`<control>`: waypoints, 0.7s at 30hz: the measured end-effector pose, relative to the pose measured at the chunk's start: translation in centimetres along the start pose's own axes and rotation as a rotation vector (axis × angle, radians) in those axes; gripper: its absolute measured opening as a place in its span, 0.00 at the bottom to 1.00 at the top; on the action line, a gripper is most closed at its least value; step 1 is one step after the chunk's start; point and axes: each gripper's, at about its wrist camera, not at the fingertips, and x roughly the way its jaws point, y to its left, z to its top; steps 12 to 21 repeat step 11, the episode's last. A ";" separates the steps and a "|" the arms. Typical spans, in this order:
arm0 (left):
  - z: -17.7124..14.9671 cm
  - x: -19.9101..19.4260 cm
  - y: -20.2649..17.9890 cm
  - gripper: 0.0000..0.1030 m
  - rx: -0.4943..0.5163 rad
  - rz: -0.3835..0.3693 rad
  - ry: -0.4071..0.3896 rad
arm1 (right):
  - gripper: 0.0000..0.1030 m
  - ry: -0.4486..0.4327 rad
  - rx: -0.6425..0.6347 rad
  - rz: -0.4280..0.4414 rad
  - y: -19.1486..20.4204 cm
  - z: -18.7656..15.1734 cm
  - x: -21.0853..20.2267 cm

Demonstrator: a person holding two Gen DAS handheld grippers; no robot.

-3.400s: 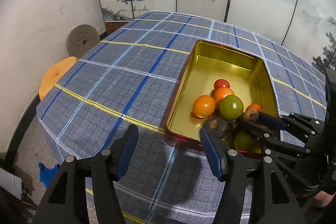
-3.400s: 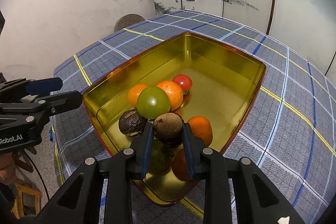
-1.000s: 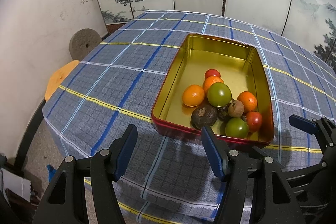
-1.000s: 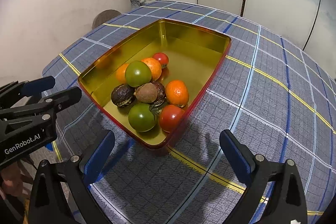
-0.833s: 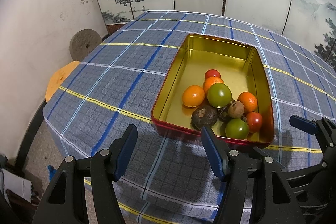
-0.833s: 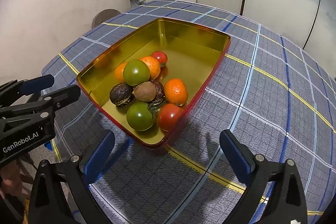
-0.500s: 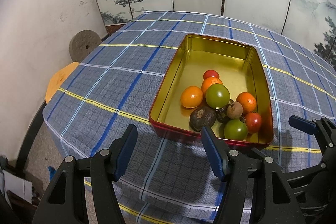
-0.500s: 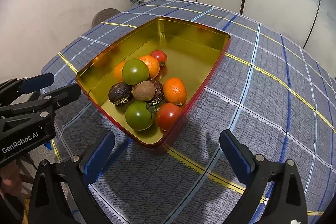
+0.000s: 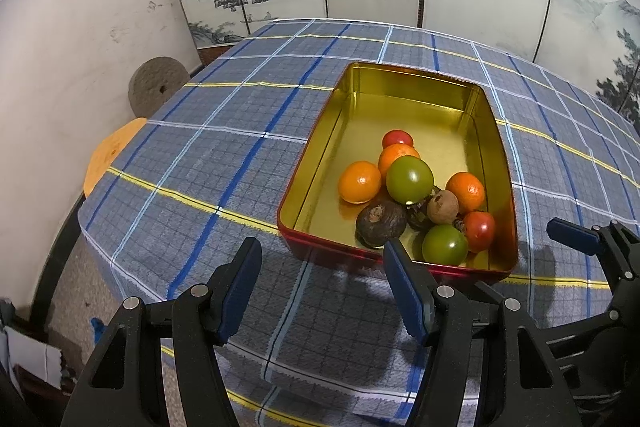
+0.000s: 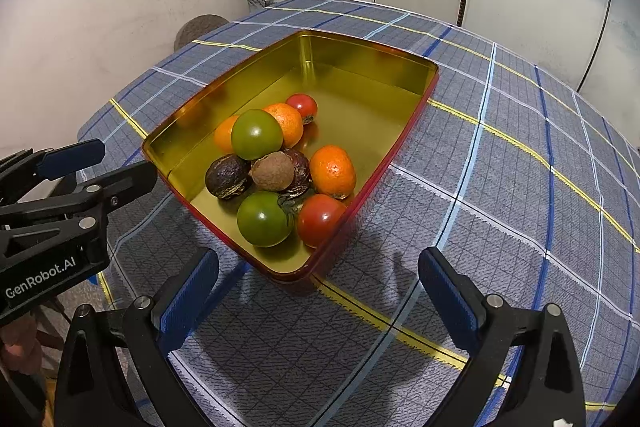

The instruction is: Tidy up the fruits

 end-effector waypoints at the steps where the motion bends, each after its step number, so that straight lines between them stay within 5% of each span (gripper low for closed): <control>1: 0.0 0.0 0.0 0.62 0.001 -0.001 0.001 | 0.96 0.001 0.001 0.000 0.0 0.0 0.1; 21: 0.0 0.1 0.0 0.62 0.003 -0.006 0.001 | 0.96 0.004 0.002 0.000 -0.2 -0.2 0.2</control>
